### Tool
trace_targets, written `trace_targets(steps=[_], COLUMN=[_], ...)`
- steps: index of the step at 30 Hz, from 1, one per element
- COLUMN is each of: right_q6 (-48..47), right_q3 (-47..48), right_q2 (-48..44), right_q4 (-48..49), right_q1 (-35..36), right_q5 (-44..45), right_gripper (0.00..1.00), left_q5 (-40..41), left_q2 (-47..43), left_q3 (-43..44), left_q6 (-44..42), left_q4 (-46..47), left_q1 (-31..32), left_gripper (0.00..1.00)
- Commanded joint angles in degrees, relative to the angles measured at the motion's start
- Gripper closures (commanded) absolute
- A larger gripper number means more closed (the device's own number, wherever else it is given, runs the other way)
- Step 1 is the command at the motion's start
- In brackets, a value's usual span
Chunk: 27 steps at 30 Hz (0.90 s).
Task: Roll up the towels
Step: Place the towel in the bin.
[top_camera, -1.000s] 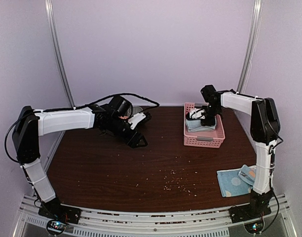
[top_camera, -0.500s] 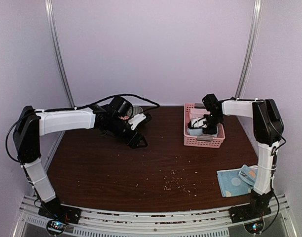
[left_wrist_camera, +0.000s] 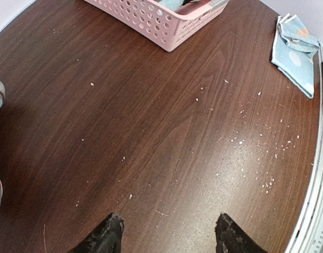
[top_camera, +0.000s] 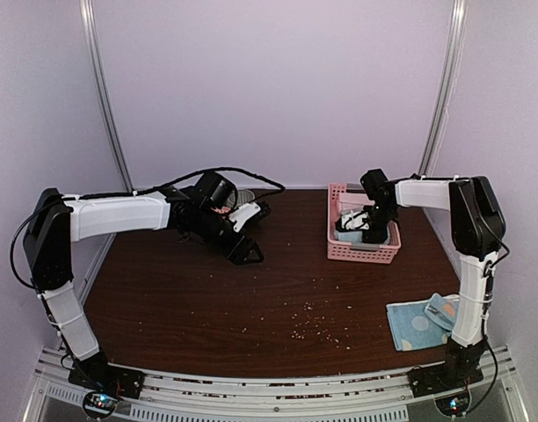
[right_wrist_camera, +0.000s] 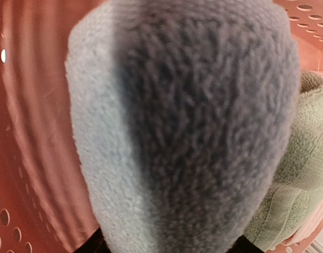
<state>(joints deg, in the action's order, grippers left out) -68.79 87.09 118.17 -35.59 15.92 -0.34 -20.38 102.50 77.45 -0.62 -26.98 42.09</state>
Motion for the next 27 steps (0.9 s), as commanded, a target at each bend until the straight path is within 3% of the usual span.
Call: trace_targets(steps=[1, 14, 27], right_q6=[0.2, 1.3, 2.1], right_q3=[2.6, 8.3, 12.5], right_q2=[-1.8, -2.2, -0.9], right_q4=[-6.3, -14.6, -25.3], right_q1=[-0.2, -0.4, -0.4], right_q5=[-0.3, -3.9, -8.1], right_gripper=[0.45, 0.33, 0.30], left_q5=[-1.5, -3.7, -4.0], left_q2=[0.4, 0.1, -0.1], left_q3=[0.2, 0.2, 0.1], left_q6=[-0.9, -1.1, -1.4], left_q4=[1.4, 1.1, 1.0], left_q1=[0.1, 0.2, 0.1], left_gripper=[0.38, 0.39, 0.39])
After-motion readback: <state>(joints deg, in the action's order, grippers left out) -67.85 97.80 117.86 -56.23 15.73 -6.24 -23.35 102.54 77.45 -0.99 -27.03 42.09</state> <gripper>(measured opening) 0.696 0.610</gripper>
